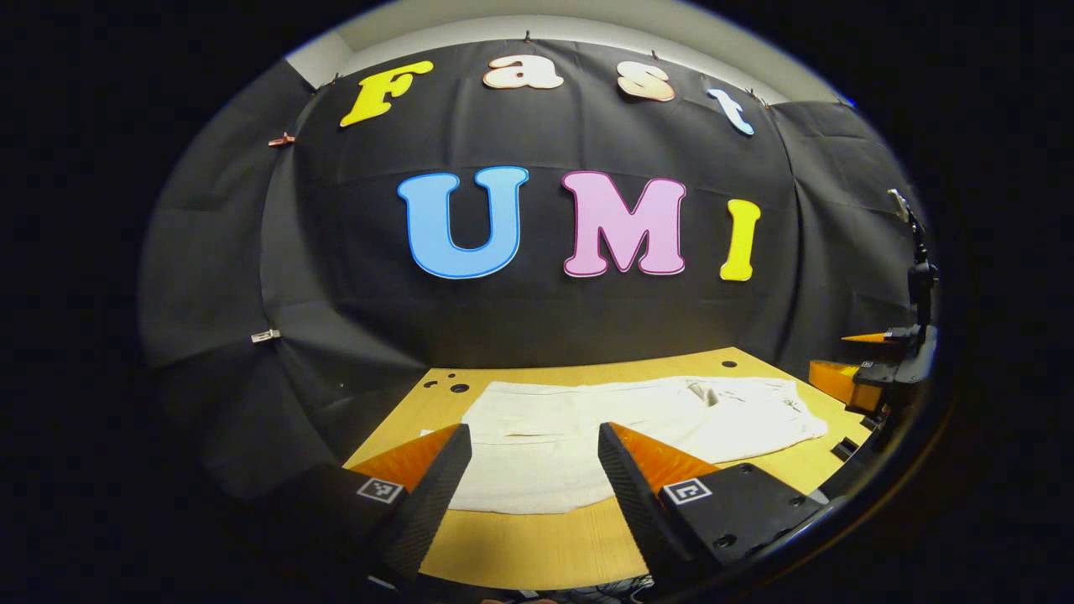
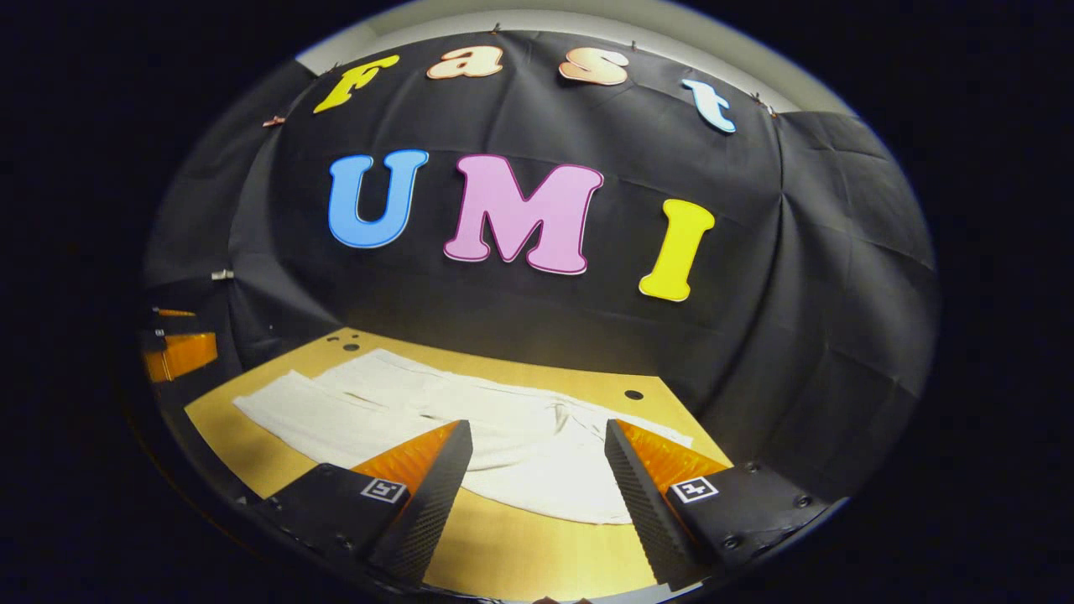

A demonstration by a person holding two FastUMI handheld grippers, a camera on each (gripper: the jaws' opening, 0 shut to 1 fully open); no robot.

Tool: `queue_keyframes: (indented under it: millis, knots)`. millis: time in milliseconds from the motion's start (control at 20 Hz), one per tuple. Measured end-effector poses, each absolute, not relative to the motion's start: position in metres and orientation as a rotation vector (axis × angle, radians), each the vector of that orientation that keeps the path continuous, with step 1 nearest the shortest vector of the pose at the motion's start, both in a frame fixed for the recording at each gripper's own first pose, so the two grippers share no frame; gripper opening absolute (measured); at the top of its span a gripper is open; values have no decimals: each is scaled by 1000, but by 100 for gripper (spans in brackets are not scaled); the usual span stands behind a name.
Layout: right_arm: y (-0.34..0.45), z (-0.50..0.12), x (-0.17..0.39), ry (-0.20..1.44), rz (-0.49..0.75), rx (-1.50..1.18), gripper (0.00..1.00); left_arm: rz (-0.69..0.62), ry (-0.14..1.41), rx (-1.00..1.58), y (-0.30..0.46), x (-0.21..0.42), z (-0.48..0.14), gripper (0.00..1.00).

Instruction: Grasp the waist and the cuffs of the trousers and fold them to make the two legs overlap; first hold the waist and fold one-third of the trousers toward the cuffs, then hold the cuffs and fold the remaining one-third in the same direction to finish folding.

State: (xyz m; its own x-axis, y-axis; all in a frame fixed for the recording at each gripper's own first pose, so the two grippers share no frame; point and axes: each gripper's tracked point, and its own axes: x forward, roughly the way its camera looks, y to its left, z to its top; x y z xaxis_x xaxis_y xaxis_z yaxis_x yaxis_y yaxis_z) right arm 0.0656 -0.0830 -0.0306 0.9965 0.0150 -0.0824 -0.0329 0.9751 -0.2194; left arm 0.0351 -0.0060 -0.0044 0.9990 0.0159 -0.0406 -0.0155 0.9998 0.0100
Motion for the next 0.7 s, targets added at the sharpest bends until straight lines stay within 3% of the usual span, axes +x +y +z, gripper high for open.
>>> queue_keyframes:
  millis: [350,700]
  knots:
    - [-162,-69,103,182,149,-504,98,95,116,-61,-23,68,-11,96]
    - [-232,-140,124,330,351,-810,98,179,192,-96,-38,89,-43,96]
